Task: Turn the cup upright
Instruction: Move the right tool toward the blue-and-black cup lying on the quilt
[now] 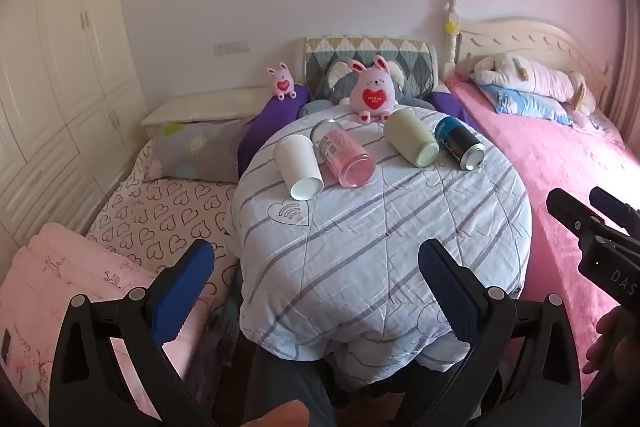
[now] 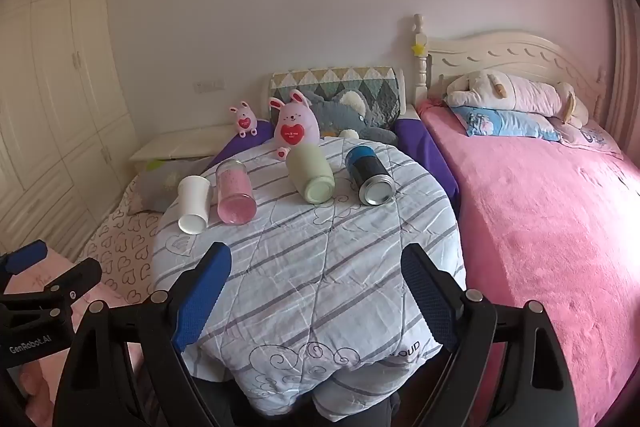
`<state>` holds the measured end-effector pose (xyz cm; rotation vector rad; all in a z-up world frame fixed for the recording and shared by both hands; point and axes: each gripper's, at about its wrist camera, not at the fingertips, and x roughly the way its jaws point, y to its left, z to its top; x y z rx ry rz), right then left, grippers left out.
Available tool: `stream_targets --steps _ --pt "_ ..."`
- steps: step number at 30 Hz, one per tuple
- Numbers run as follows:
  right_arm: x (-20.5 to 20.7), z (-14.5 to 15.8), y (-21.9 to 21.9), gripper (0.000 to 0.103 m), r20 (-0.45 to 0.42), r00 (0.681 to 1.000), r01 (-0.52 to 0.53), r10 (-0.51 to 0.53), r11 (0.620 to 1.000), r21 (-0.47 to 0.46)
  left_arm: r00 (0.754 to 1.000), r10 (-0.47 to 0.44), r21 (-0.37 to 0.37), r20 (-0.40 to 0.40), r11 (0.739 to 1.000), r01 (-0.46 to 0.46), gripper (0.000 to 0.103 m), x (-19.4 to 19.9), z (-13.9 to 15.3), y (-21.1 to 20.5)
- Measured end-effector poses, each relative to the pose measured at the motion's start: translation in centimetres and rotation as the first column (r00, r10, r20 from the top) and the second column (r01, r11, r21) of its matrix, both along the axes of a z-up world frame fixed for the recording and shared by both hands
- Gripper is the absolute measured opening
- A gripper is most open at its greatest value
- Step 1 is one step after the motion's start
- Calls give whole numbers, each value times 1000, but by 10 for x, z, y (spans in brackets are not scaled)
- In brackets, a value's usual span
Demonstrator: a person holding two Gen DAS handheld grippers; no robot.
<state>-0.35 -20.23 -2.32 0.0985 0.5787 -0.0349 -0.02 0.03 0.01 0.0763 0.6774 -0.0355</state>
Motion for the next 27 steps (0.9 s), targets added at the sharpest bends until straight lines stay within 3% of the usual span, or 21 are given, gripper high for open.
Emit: stream_targets --steps 27 --pt "3 1 -4 88 -11 1000 2 -2 1000 17 1000 6 6 -6 1000 -6 103 1 -6 2"
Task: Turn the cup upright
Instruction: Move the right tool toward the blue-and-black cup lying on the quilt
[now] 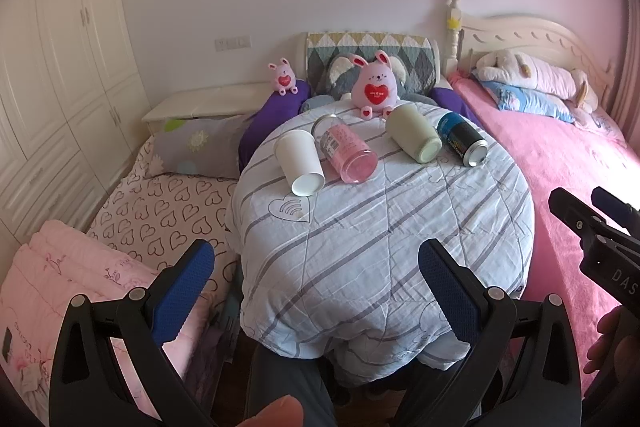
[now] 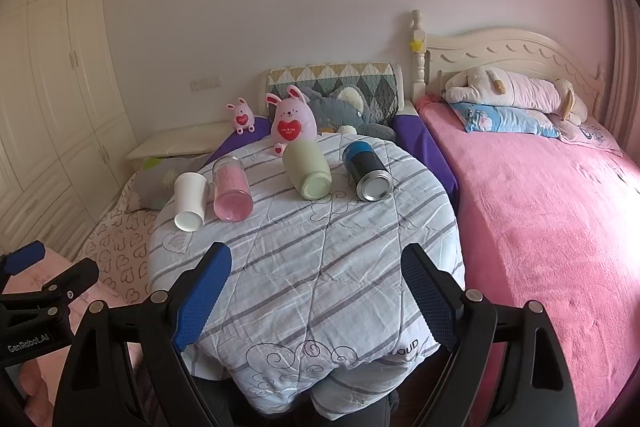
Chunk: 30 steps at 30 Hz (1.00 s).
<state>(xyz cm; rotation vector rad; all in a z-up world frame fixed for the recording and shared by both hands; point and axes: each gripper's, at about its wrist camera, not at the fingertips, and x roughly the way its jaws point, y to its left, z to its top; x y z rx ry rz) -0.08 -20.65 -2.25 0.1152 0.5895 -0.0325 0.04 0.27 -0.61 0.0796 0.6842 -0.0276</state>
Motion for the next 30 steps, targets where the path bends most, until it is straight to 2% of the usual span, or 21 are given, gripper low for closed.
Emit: stream_targets --steps 23,30 --pt "12 -9 7 87 -19 1000 -15 15 1000 -14 1000 11 4 -20 1000 -11 103 7 -11 2" --pt "19 -12 6 87 -30 999 -23 22 1000 -15 999 18 12 -38 1000 -18 103 20 -16 -1"
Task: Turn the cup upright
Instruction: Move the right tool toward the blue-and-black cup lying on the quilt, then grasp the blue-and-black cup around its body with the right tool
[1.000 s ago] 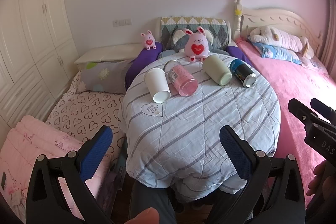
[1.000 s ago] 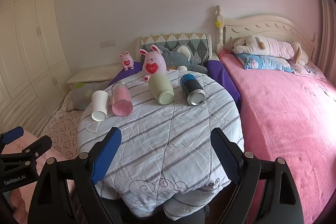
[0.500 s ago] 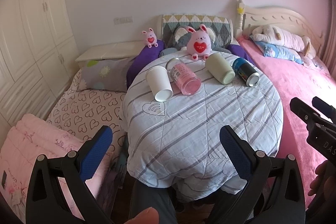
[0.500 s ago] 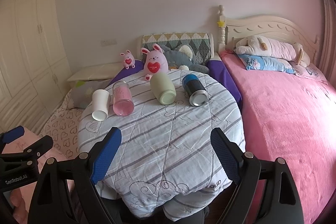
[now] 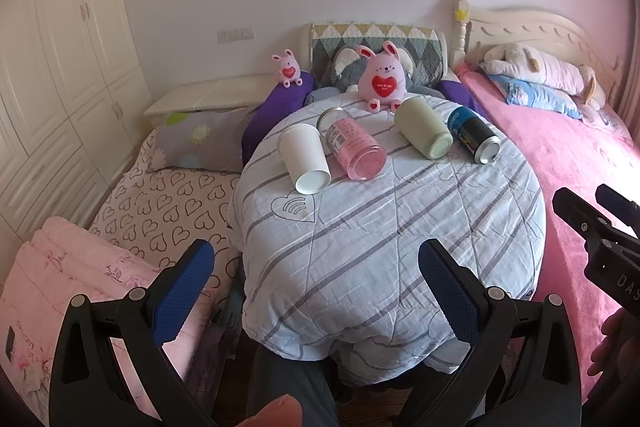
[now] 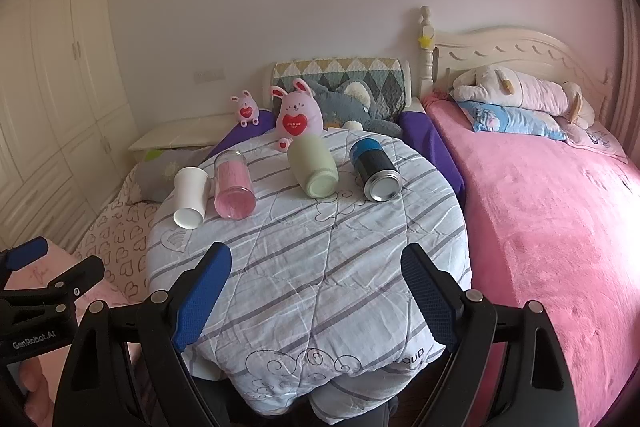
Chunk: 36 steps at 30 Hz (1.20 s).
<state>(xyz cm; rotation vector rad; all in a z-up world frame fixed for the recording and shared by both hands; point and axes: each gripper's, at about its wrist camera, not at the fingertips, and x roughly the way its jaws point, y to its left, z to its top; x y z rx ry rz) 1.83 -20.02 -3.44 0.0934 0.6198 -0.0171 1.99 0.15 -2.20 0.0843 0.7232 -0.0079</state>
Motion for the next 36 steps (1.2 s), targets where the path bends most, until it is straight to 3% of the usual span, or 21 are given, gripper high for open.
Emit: stream_targets --steps 17,36 --pt "41 -16 -18 87 -51 999 0 1 1000 13 999 17 22 -27 1000 -16 103 45 -10 -16" --pt "203 -57 -76 87 -181 983 10 -21 998 -64 997 35 30 -71 999 -33 103 185 -43 -50"
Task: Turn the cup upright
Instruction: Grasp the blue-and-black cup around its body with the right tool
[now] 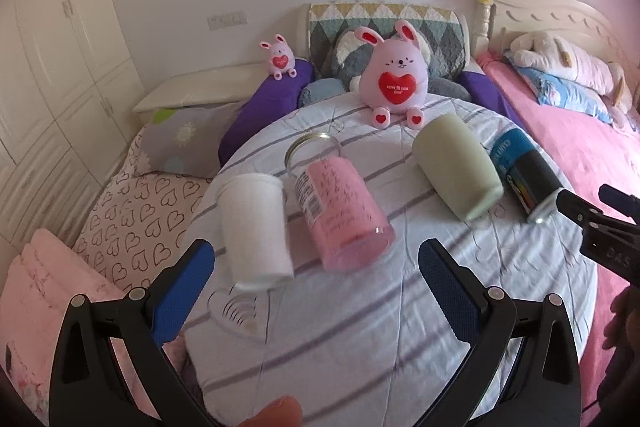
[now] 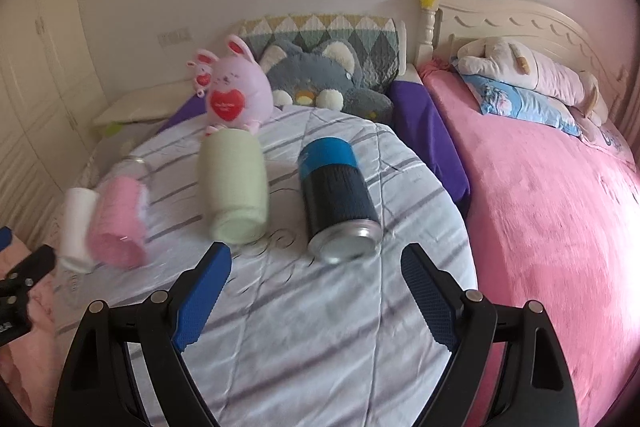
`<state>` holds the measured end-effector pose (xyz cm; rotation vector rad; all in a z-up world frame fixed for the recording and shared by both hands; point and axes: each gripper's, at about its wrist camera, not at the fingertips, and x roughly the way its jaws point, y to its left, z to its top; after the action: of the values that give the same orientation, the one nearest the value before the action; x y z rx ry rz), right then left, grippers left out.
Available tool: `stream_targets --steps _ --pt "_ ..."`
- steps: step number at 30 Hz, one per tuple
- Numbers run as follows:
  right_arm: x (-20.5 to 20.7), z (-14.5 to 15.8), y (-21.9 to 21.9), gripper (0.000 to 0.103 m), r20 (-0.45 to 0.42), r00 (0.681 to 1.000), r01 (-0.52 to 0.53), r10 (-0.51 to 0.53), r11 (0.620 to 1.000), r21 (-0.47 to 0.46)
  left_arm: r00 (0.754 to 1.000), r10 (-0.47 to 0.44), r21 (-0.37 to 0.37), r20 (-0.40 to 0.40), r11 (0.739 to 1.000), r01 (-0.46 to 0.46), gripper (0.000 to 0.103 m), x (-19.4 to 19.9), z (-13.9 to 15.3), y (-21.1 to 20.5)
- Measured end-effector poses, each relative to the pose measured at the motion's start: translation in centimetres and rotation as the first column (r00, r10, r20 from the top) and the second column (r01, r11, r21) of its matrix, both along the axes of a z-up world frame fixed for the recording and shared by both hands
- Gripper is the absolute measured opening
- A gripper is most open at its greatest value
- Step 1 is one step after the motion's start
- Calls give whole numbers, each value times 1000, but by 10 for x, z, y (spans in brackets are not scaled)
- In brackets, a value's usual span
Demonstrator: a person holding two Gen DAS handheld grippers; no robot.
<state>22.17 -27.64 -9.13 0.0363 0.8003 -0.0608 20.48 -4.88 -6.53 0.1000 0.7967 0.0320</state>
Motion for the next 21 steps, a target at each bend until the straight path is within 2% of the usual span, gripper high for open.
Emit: stream_targets --steps 10,16,18,21 --pt "70 -44 -13 87 -128 992 -12 4 998 -58 999 21 3 -25 1000 -21 103 40 -19 -3" --pt "88 -63 -13 87 -186 983 -22 12 998 -54 999 20 6 -45 1000 -20 103 45 -27 -2" --pt "87 -66 -13 70 -191 981 -23 14 999 -43 999 18 3 -47 1000 -18 103 43 -26 -1" --pt "78 -63 -11 69 -185 983 -14 9 999 -30 999 18 -1 -44 1000 -19 103 36 -23 1"
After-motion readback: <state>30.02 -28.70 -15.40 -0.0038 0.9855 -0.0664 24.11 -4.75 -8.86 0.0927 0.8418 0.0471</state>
